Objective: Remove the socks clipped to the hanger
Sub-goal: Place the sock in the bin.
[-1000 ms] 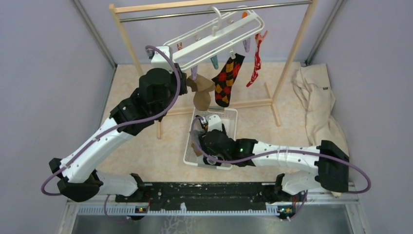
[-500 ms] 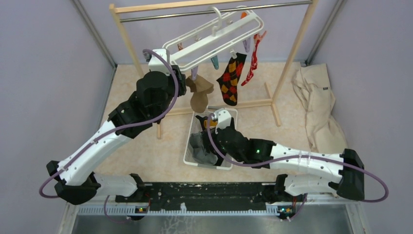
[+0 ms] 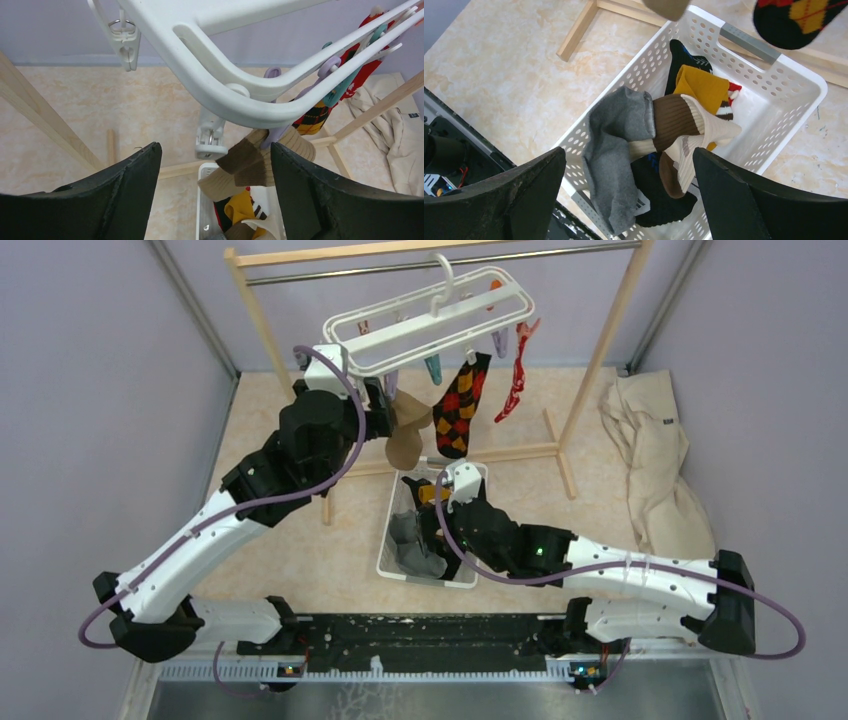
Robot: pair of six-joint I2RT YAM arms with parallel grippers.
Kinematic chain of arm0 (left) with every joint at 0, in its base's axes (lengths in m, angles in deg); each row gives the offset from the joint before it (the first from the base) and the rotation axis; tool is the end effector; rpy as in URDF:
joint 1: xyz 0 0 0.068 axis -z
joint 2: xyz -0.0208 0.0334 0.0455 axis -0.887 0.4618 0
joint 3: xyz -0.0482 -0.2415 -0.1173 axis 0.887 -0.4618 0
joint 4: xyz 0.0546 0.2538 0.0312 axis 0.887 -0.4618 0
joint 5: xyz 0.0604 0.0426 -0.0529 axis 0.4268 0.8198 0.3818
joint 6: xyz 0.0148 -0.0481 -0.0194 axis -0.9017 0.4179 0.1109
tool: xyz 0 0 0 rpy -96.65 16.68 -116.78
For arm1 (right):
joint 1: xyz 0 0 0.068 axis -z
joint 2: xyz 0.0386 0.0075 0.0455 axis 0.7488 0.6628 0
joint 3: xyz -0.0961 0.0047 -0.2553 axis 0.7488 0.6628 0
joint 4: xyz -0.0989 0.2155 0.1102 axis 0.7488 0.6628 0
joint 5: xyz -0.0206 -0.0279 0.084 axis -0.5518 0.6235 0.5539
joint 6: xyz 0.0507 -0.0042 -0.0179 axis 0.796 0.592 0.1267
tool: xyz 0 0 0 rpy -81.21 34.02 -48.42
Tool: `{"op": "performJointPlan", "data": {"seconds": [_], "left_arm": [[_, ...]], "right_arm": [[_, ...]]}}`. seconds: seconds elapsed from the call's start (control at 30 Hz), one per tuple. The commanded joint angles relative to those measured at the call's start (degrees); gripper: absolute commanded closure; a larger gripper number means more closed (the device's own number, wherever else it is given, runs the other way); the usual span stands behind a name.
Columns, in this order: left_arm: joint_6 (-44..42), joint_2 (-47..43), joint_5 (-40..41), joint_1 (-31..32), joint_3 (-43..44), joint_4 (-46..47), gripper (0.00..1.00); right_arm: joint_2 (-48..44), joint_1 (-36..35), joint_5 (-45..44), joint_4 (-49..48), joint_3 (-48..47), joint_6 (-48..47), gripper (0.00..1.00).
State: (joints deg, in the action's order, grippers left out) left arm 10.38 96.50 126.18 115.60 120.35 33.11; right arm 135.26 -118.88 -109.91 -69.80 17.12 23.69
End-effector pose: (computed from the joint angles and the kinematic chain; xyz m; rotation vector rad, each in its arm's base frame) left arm 0.1664 -0.1812 0.4731 0.0094 1.7114 -0.2396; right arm 0.0949 0.2151 0.3032 -0.4912 1.9519 0.5633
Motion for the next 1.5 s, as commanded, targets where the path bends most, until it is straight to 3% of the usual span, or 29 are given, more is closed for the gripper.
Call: {"op": "performJointPlan", "data": {"seconds": [0.0,0.2,0.27,0.67,0.9,1.23,1.47], "left_arm": [[-0.21,-1.63,0.31,-0.28,-1.05,1.05,0.14],[1.12,-2.87,-0.07,-0.28,-2.54,0.13,0.10],[1.82,-3.65,-0.33,-0.28,-3.43,-0.55,0.01],[6.53,-10.86,-1.54,-0.19,-12.38,-4.49,0.01],[11.34,-14.45,-6.42,-0.19,-19.58,-7.21,0.01],[13.52,-20.13,-16.27,-0.19,-28.80,-8.52,0.01],[12.93,-24.53,-23.23,-0.19,-32.91,-8.99,0.01]], "right_arm": [[-0.83,-0.54,-0.34,-2.24,0.30,-0.01,0.02],[-1.94,-0.54,0.05,-3.41,1.28,0.18,0.02],[-2.00,-0.55,0.17,-3.62,1.38,0.19,0.02],[-2.13,-0.54,0.65,-5.46,3.50,1.14,0.02],[-5.46,-0.54,1.40,-5.52,6.48,2.47,0.02],[-20.29,-0.54,4.61,4.88,8.58,8.35,0.01],[-24.48,-0.55,8.45,14.12,6.41,12.09,0.01]]}}
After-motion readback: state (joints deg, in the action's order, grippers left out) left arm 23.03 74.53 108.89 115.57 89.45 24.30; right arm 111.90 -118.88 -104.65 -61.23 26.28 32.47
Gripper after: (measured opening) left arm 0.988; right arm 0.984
